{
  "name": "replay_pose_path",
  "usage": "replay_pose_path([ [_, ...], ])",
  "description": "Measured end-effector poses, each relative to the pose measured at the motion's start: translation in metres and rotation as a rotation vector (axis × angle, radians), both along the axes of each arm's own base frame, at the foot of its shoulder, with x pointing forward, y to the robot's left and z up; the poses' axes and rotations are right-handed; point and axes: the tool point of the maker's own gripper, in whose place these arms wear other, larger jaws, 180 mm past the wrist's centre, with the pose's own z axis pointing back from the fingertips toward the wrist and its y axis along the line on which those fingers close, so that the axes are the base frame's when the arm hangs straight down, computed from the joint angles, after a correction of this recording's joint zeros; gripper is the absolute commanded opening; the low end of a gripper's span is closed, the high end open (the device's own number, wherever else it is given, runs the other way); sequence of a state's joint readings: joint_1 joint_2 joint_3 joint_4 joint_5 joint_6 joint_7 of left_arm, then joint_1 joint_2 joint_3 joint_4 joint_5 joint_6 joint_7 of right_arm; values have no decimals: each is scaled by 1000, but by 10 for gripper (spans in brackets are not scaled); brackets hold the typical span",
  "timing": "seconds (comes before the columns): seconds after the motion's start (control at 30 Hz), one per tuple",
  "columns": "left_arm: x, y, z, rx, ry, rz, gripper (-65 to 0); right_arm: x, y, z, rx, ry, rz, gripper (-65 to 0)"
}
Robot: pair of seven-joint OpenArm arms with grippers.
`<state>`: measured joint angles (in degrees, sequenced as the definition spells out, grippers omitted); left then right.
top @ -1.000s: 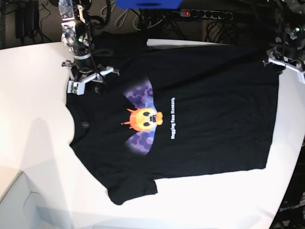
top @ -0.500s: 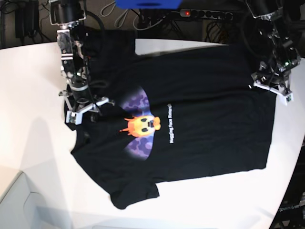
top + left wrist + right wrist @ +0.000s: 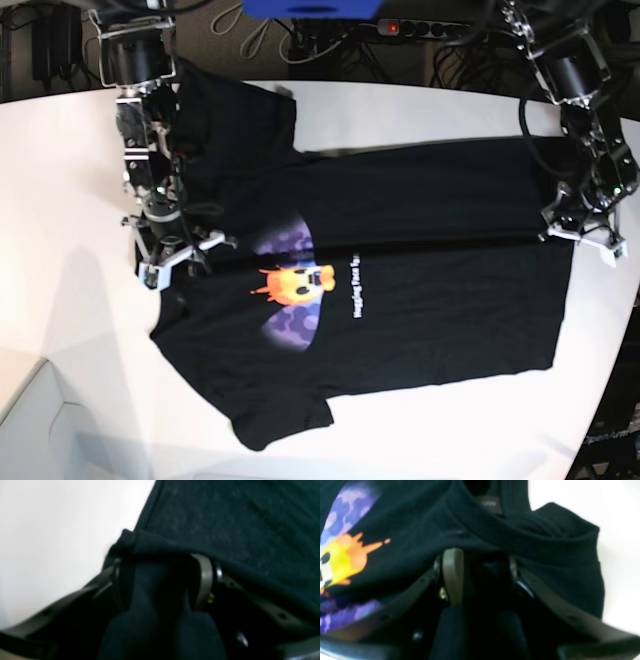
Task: Layout the t-shirt on the table in an organized manner, then fold the t-shirt properly
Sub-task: 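Grasp the shirt's shoulder and hem corners with both grippers, then pull the gripped corners apart with both grippers to straighten the shirt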
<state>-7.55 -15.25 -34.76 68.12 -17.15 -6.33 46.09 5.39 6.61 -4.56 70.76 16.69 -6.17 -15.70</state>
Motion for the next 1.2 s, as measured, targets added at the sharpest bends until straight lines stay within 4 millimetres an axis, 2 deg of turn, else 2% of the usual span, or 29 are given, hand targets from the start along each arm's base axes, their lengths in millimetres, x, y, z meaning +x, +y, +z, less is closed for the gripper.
replay_pose_path([
  [0.1,2,1,8,0,0,0,-321,-13,2,16,0,-39,-2,-434],
  [0.23,11,0,46,53,-71,-29,-321,-32,9,39,7,-93,12,-433],
  [0.3,8,-9,64,71,-87,-60,-321,-42,11,51,9,-126,18,-433],
  [0.37,-4,-20,71,81,-90,-79,-319,-59,10,51,1,-115,34,-433],
  [0.43,-28,-20,70,79,-77,-56,-318,-83,7,38,-12,-43,44,-432],
  [0.5,-53,-10,65,90,-56,13,-318,-102,7,24,-11,18,43,-431],
  [0.57,-71,-6,56,69,-40,59,-309,-113,8,19,-7,37,44,-422],
  [0.63,-85,-5,46,53,-9,78,-269,-120,9,15,-2,52,43,-379],
  [0.7,-94,-4,41,58,11,79,-228,-128,8,11,-3,64,42,-315],
  [0.83,-108,-4,33,56,47,80,-190,-144,9,2,-2,105,45,-196],
  [1.03,-117,-1,29,66,70,75,-192,-149,10,0,-2,109,45,-206],
  [1.2,-123,-3,11,28,110,86,-192,-158,7,0,-10,90,36,-206],
])
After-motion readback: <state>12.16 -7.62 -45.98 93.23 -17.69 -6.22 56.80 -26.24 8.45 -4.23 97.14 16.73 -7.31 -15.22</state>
